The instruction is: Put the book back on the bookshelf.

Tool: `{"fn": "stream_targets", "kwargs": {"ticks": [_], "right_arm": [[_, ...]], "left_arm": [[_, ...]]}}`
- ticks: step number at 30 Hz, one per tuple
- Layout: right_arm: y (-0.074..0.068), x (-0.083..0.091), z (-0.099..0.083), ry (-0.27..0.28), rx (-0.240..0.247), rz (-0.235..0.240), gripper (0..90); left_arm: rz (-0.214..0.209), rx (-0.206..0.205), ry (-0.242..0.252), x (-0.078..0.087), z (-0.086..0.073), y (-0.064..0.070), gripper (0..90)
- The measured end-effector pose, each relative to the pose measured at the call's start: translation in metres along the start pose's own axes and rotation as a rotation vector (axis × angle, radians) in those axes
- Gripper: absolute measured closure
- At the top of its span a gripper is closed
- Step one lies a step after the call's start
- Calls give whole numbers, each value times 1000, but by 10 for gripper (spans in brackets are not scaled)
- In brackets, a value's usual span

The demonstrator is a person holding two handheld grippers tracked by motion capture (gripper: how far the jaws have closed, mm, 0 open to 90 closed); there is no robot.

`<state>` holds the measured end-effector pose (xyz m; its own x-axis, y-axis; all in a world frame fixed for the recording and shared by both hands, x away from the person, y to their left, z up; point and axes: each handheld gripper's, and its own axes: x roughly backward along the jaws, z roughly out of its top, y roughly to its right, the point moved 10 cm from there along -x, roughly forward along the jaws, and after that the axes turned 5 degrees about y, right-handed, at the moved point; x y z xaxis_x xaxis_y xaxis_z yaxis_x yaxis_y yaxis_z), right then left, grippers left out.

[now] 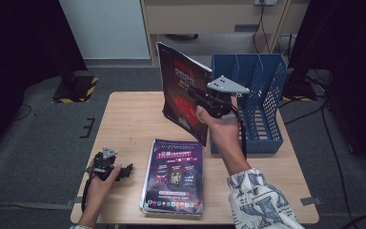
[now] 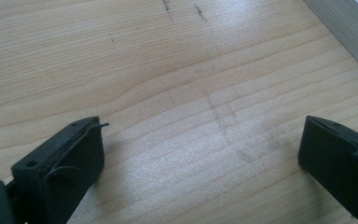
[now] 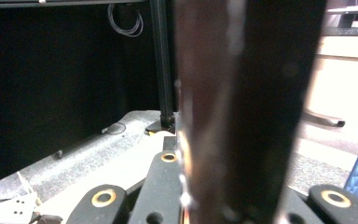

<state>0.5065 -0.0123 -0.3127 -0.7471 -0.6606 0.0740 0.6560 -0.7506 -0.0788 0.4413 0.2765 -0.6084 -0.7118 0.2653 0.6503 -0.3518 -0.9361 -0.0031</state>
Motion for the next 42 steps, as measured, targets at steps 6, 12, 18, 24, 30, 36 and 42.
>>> {"fn": "stream_targets", "kwargs": {"ticks": [6, 12, 18, 24, 30, 36, 42], "right_arm": [[8, 4, 7, 16, -9, -14, 869], [16, 13, 9, 21, -20, -30, 869], [24, 28, 13, 36, -32, -43, 870], [32, 35, 16, 45, -36, -57, 870], [43, 41, 11, 40, -37, -77, 870], [53, 50, 11, 42, -41, -100, 870], [61, 60, 12, 50, -41, -116, 870]], "left_arm": [[0, 0, 0, 0, 0, 0, 0], [4, 3, 0, 0, 0, 0, 0], [5, 4, 0, 0, 0, 0, 0], [5, 2, -1, 0, 0, 0, 0], [4, 2, -1, 0, 0, 0, 0], [6, 5, -1, 0, 0, 0, 0], [10, 8, 0, 0, 0, 0, 0]]}}
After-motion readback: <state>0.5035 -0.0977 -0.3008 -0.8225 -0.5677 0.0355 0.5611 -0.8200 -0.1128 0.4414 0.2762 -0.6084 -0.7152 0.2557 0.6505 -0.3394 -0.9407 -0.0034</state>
